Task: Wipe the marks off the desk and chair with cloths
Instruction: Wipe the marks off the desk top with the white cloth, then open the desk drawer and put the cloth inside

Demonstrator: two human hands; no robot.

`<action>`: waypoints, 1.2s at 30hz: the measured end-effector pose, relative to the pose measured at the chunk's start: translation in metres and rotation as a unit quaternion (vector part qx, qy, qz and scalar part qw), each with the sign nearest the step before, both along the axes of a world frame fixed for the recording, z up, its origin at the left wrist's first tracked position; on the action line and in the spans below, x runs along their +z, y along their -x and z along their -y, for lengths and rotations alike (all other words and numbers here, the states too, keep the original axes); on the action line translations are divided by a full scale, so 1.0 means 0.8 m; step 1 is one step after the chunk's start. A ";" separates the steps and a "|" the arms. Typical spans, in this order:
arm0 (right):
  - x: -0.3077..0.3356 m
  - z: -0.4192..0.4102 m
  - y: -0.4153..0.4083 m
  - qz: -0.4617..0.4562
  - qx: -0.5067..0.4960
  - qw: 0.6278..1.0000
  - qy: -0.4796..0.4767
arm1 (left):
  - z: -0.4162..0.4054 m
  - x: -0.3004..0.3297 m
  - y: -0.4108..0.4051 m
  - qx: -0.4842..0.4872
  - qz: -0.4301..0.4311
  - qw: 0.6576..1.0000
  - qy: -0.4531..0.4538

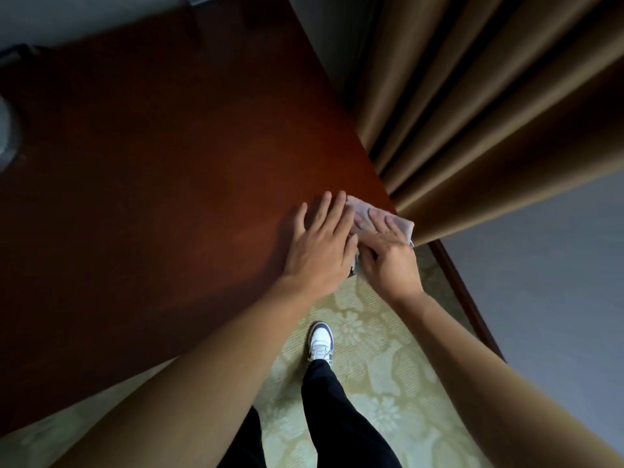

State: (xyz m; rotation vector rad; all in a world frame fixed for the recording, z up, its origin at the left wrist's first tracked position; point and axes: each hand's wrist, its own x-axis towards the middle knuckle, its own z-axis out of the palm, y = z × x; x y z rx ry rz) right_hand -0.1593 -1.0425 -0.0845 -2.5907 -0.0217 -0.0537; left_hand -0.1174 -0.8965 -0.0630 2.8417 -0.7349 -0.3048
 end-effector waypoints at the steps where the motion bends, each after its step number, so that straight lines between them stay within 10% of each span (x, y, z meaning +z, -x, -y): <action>1: 0.000 -0.006 -0.003 0.001 -0.031 1.000 -0.001 | -0.007 0.003 0.001 0.004 0.011 1.000 0.021; 13: 0.013 -0.130 -0.074 0.007 0.227 0.974 0.010 | -0.151 0.003 0.012 0.184 0.079 0.979 0.044; 20: 0.014 -0.036 -0.109 -0.053 -0.023 0.998 0.002 | -0.124 0.004 0.000 0.128 0.072 0.986 0.075; 32: 0.019 -0.143 0.023 -0.090 0.122 0.985 -0.078 | -0.134 0.027 0.075 0.170 -0.059 0.977 0.112; 36: 0.032 -0.181 0.027 -0.140 0.137 0.965 -0.173 | -0.175 0.028 0.100 0.323 -0.094 0.924 0.185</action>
